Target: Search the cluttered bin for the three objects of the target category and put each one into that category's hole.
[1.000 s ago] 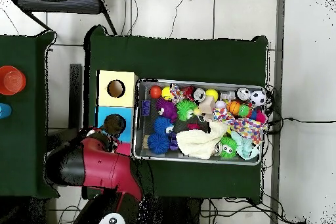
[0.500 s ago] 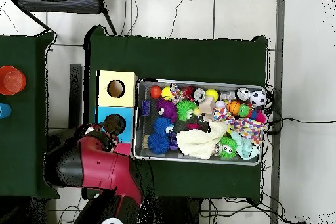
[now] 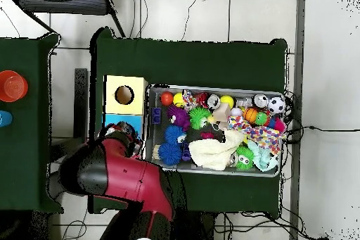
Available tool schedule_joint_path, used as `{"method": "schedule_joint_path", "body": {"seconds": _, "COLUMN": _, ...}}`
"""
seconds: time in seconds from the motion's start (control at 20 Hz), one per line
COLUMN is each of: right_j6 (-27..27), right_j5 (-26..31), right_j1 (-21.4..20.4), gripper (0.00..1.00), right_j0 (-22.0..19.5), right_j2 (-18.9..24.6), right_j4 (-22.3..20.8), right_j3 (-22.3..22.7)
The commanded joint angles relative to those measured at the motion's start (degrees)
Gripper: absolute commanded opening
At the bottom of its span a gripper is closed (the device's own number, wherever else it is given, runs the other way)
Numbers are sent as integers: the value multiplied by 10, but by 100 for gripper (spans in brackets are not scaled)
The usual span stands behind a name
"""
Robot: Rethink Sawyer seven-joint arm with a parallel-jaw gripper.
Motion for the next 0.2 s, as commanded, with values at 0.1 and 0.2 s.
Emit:
{"method": "schedule_joint_path", "body": {"seconds": 0.1, "right_j6": 53, "right_j5": -3, "right_j1": 6, "gripper": 100, "right_j0": -30, "right_j2": 36, "right_j4": -29, "right_j3": 8}}
{"method": "schedule_joint_path", "body": {"seconds": 0.2, "right_j6": 56, "right_j5": -4, "right_j1": 7, "gripper": 100, "right_j0": -29, "right_j2": 37, "right_j4": -29, "right_j3": 11}}
